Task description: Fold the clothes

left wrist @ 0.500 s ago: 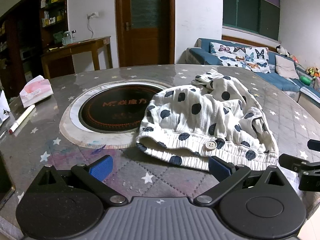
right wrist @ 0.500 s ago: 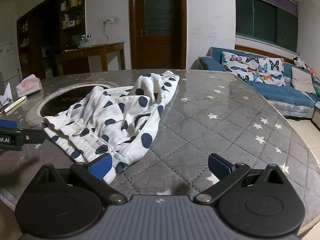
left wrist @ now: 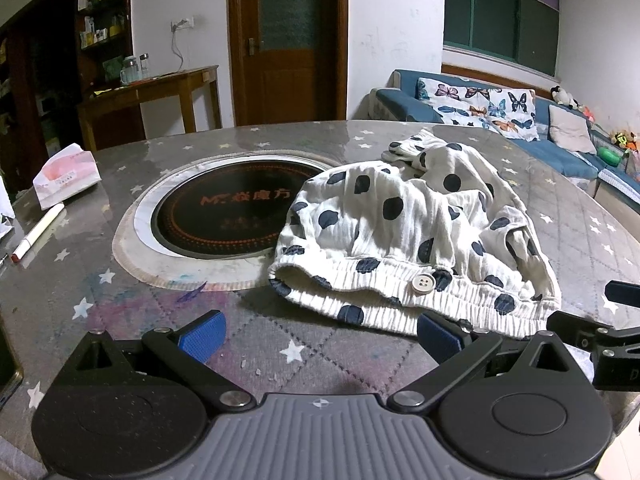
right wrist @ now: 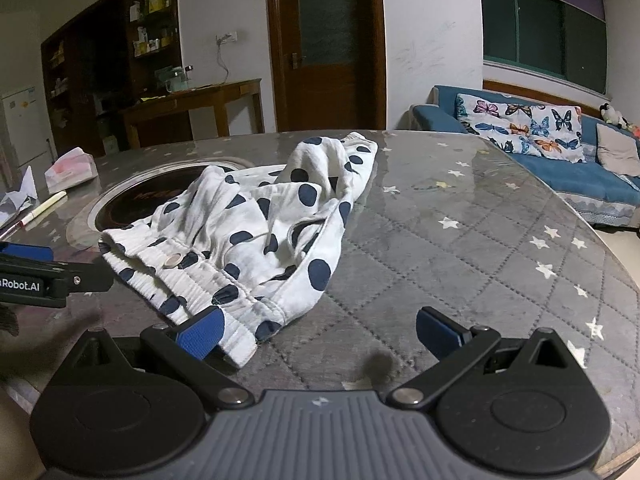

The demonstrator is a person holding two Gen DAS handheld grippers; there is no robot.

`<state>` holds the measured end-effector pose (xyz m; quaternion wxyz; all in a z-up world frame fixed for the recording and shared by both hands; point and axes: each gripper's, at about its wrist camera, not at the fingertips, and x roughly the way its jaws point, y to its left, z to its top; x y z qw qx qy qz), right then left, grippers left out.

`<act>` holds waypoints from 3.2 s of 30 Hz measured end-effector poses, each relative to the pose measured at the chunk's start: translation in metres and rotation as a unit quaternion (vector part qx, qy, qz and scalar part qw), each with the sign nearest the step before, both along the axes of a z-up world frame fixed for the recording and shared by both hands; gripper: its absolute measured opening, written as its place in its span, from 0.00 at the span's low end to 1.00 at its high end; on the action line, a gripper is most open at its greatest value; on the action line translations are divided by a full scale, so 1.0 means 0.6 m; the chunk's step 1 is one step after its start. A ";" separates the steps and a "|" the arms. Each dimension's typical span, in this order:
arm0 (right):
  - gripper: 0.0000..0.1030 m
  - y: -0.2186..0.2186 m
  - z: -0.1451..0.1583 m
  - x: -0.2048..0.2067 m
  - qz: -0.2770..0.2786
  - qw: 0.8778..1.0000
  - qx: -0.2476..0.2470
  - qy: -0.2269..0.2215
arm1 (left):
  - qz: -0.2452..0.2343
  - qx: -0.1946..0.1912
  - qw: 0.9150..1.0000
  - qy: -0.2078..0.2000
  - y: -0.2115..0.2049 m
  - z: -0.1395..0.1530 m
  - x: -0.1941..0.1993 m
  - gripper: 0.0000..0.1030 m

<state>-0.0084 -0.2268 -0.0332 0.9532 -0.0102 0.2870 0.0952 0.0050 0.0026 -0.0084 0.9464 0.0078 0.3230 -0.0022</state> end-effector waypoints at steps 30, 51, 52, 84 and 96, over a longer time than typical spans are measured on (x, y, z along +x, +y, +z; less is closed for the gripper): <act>1.00 0.186 -0.025 -0.084 -0.003 1.000 0.000 0.007 | -0.004 -0.002 1.000 0.006 -0.008 0.006 0.042 1.00; 1.00 0.199 -0.013 0.003 0.001 1.000 0.015 0.025 | -0.007 0.002 1.000 0.010 -0.010 0.008 0.088 1.00; 1.00 0.188 -0.010 0.013 0.002 1.000 0.016 0.026 | -0.008 0.003 1.000 0.010 -0.010 0.008 0.090 1.00; 1.00 0.025 -0.002 0.121 0.025 0.998 0.025 0.043 | 0.003 0.013 1.000 0.026 0.011 -0.004 0.157 1.00; 0.98 0.015 -0.002 0.124 0.025 0.998 0.030 0.048 | -0.010 0.005 0.999 0.037 0.027 -0.013 0.167 0.93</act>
